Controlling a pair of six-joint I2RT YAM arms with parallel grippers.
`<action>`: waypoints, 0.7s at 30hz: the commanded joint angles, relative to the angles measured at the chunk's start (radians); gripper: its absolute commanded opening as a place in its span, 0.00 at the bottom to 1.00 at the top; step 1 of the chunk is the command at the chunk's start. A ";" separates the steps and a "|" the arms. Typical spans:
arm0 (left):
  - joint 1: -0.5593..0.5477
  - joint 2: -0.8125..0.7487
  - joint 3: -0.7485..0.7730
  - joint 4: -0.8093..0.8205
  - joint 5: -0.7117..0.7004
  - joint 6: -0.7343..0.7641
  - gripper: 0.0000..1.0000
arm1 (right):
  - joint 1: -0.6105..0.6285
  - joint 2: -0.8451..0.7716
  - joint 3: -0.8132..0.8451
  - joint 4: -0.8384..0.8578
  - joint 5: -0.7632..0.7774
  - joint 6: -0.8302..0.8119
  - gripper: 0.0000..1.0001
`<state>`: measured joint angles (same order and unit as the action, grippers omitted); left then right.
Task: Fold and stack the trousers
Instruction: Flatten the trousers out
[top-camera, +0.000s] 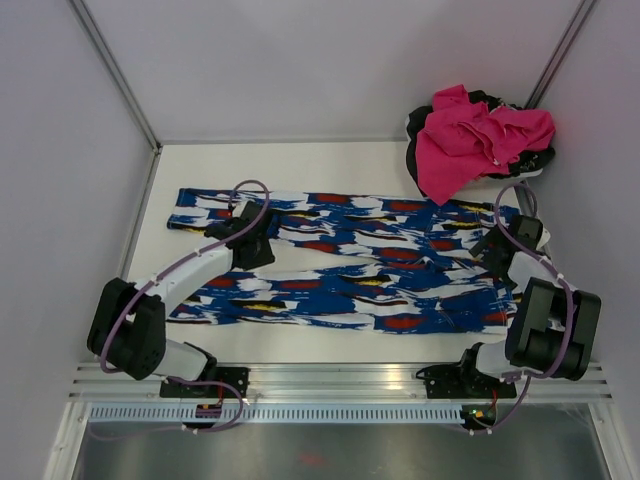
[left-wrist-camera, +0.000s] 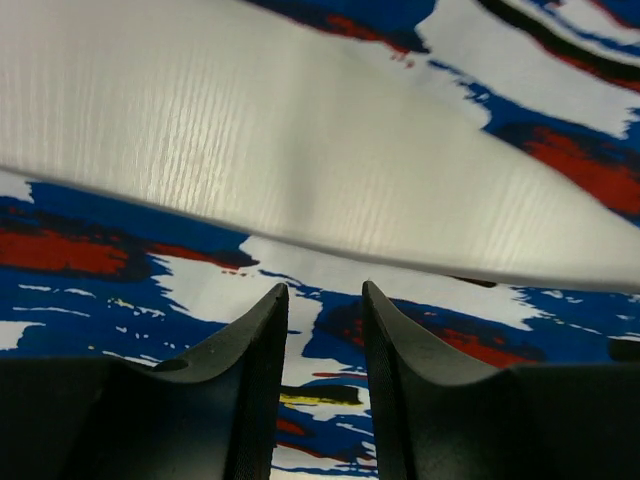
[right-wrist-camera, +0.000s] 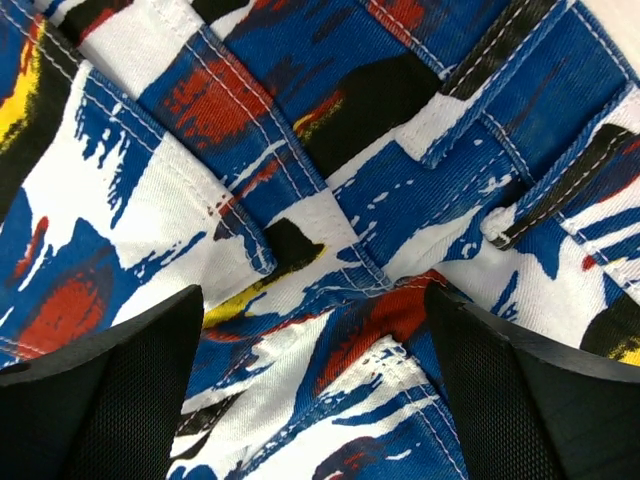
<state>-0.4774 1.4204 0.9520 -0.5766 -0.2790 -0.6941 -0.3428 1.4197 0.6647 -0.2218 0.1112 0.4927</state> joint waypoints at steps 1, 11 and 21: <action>-0.001 -0.037 -0.093 -0.040 -0.023 -0.085 0.41 | -0.032 -0.024 -0.033 -0.014 -0.065 -0.063 0.98; -0.001 -0.250 -0.317 -0.126 -0.071 -0.160 0.15 | 0.033 -0.241 0.098 -0.048 -0.240 -0.103 0.98; 0.019 -0.155 -0.389 -0.049 -0.068 -0.303 0.02 | 0.560 -0.125 0.176 0.024 -0.163 -0.108 0.98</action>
<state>-0.4755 1.2247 0.5735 -0.6788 -0.3344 -0.9131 0.1326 1.2205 0.8017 -0.2291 -0.0799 0.4004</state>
